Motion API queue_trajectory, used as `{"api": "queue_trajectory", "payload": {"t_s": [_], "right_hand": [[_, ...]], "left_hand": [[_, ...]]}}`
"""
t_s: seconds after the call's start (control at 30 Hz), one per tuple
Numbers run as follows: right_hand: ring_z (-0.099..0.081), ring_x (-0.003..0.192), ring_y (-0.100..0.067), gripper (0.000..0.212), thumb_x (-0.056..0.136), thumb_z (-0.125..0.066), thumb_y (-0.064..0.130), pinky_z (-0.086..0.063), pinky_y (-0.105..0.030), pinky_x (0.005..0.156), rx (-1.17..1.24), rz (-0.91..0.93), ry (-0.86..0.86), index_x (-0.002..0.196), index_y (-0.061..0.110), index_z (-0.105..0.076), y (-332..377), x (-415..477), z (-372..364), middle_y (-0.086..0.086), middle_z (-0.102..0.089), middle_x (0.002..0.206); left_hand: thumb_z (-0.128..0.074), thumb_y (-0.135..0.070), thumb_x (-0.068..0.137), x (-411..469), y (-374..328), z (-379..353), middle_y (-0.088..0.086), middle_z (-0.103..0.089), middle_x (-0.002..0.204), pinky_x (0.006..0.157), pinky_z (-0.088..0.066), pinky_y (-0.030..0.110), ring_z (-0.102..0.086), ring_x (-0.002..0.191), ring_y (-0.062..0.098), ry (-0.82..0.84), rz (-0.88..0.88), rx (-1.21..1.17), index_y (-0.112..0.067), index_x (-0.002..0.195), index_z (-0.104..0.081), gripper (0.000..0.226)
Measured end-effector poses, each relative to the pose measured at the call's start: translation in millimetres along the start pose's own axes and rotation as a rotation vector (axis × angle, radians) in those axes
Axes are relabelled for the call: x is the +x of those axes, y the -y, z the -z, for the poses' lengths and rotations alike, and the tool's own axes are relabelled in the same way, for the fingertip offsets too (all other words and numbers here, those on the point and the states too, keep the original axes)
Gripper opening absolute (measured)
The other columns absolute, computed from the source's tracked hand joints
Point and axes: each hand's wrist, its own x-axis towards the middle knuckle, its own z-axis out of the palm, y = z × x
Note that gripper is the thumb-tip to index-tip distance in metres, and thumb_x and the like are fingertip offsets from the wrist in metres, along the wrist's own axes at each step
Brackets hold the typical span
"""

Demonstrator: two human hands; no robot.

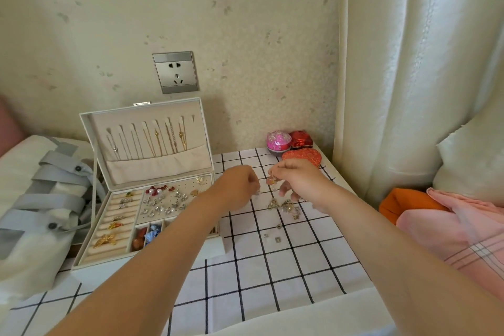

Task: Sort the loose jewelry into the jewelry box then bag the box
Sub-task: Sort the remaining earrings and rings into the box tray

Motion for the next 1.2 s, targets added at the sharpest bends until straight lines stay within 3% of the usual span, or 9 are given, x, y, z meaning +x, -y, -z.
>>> {"api": "queue_trajectory", "payload": {"t_s": [0.1, 0.27, 0.43, 0.67, 0.77, 0.87, 1.0, 1.2], "right_hand": [[-0.064, 0.065, -0.019, 0.013, 0.1, -0.057, 0.018, -0.045, -0.029, 0.05, 0.18, -0.014, 0.039, 0.102, 0.011, -0.068, 8.9, -3.2, -0.5, -0.007, -0.077, 0.09], [-0.062, 0.065, -0.017, 0.014, 0.1, -0.059, 0.016, -0.048, -0.029, 0.054, 0.166, 0.037, 0.09, 0.106, 0.007, -0.068, 21.9, -7.7, -12.3, -0.008, -0.071, 0.088], [-0.063, 0.064, -0.014, 0.012, 0.096, -0.063, 0.008, -0.05, -0.025, 0.053, 0.069, 0.114, 0.168, 0.104, 0.008, -0.072, 39.9, -13.8, -42.9, -0.004, -0.072, 0.084], [-0.065, 0.067, -0.008, 0.018, 0.087, -0.071, 0.001, -0.051, -0.02, 0.057, -0.102, 0.193, 0.261, 0.098, 0.015, -0.074, 62.2, -19.9, -95.9, 0.003, -0.071, 0.076], [-0.068, 0.075, -0.003, 0.026, 0.083, -0.077, 0.002, -0.055, -0.019, 0.07, -0.223, 0.255, 0.295, 0.095, 0.025, -0.074, 68.7, -21.9, -116.1, 0.006, -0.072, 0.083], [-0.07, 0.079, -0.003, 0.027, 0.081, -0.079, 0.006, -0.058, -0.024, 0.082, -0.322, 0.3, 0.36, 0.094, 0.028, -0.074, 70.4, -23.5, -137.1, 0.008, -0.073, 0.083], [-0.065, 0.072, 0.006, 0.026, 0.084, -0.074, 0.002, -0.052, -0.014, 0.072, -0.428, 0.321, 0.429, 0.1, 0.023, -0.074, 71.7, -27.0, -155.5, 0.007, -0.076, 0.088], [-0.061, 0.072, 0.008, 0.037, 0.083, -0.073, -0.002, -0.052, -0.014, 0.072, -0.526, 0.34, 0.495, 0.101, 0.03, -0.073, 77.0, -27.9, -162.3, 0.011, -0.074, 0.095]], "left_hand": [[-0.058, -0.015, 0.095, -6.3, 0.3, 10.5, 0.001, -0.074, 0.086, 0.069, -0.057, 0.031, -0.069, 0.079, 0.016, -0.034, 0.027, -0.237, -0.016, 0.089, -0.06, 0.006], [-0.062, -0.004, 0.092, -30.0, 1.8, 34.7, 0.014, -0.074, 0.086, 0.058, -0.055, 0.023, -0.065, 0.065, 0.015, -0.061, 0.041, -0.493, -0.009, 0.094, -0.061, 0.005], [-0.067, -0.006, 0.09, -60.0, 24.2, 60.5, 0.013, -0.073, 0.082, 0.072, -0.061, 0.026, -0.069, 0.071, 0.017, -0.127, 0.04, -0.481, -0.012, 0.097, -0.07, 0.009], [-0.073, -0.007, 0.085, -101.5, 67.2, 87.2, 0.008, -0.075, 0.077, 0.073, -0.061, 0.03, -0.073, 0.073, 0.019, -0.225, 0.072, -0.492, -0.016, 0.088, -0.073, 0.01], [-0.076, -0.008, 0.083, -114.6, 84.7, 94.7, 0.009, -0.074, 0.078, 0.068, -0.06, 0.026, -0.07, 0.068, 0.015, -0.266, 0.086, -0.493, -0.014, 0.089, -0.074, 0.008], [-0.077, -0.005, 0.082, -122.1, 99.2, 100.2, 0.013, -0.073, 0.08, 0.07, -0.061, 0.03, -0.069, 0.069, 0.019, -0.284, 0.082, -0.554, -0.01, 0.088, -0.074, 0.008], [-0.076, -0.002, 0.082, -126.6, 113.0, 102.4, 0.01, -0.074, 0.081, 0.07, -0.06, 0.024, -0.071, 0.072, 0.016, -0.273, 0.068, -0.611, -0.008, 0.088, -0.075, 0.009], [-0.074, -0.004, 0.084, -129.2, 130.7, 102.7, 0.009, -0.072, 0.081, 0.072, -0.061, 0.028, -0.069, 0.074, 0.017, -0.264, 0.013, -0.581, -0.01, 0.09, -0.073, 0.01]]}}
